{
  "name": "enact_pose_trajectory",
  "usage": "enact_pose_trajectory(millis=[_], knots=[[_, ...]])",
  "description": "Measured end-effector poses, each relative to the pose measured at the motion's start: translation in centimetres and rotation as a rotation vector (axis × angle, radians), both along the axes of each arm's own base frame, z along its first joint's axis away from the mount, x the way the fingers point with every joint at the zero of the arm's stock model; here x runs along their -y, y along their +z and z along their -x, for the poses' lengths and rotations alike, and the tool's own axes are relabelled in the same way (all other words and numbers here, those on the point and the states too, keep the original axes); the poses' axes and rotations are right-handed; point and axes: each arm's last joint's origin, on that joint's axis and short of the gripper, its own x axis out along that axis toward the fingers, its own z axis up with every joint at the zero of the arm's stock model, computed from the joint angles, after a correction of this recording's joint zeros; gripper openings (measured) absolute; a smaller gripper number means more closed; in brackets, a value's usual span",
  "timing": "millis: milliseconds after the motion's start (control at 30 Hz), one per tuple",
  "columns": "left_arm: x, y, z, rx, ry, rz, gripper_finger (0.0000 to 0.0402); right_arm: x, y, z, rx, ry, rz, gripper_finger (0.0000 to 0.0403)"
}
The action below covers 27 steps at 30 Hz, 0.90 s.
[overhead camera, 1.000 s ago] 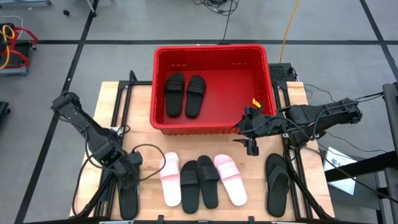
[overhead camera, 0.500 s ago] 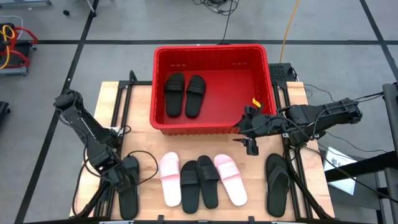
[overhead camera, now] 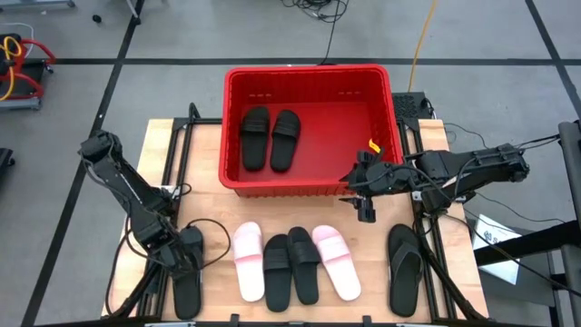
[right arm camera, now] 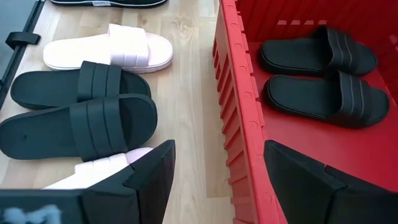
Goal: Pick and place slides into bin
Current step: Put the black slipper into the red container
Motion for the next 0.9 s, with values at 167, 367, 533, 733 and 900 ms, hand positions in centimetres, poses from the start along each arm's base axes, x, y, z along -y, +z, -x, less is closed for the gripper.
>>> enact_pose_trajectory(millis=[167,367,533,733,900], knots=[[-0.3,-0.4,0.2,-0.022,0.042,-0.021,0.0159,0.1,0.0,0.0,0.000,-0.004,0.001,0.0235],[-0.8,-0.4,0.5,-0.047,0.067,-0.089,0.0159,0.1,0.0,0.0,0.000,-0.004,0.001,0.0235],[-1.3,-0.5,0.7,-0.040,0.070,-0.158,0.0159,0.1,0.0,0.0,0.000,-0.004,0.001,0.0235],[-1.7,-0.7,1.0,-0.058,0.082,-0.191,0.0158,0.1,0.0,0.0,0.000,-0.004,0.001,0.0235],[-2.1,-1.3,1.3,-0.085,0.096,-0.210,0.0134,0.1,0.0,0.0,0.000,-0.004,0.001,0.0235]])
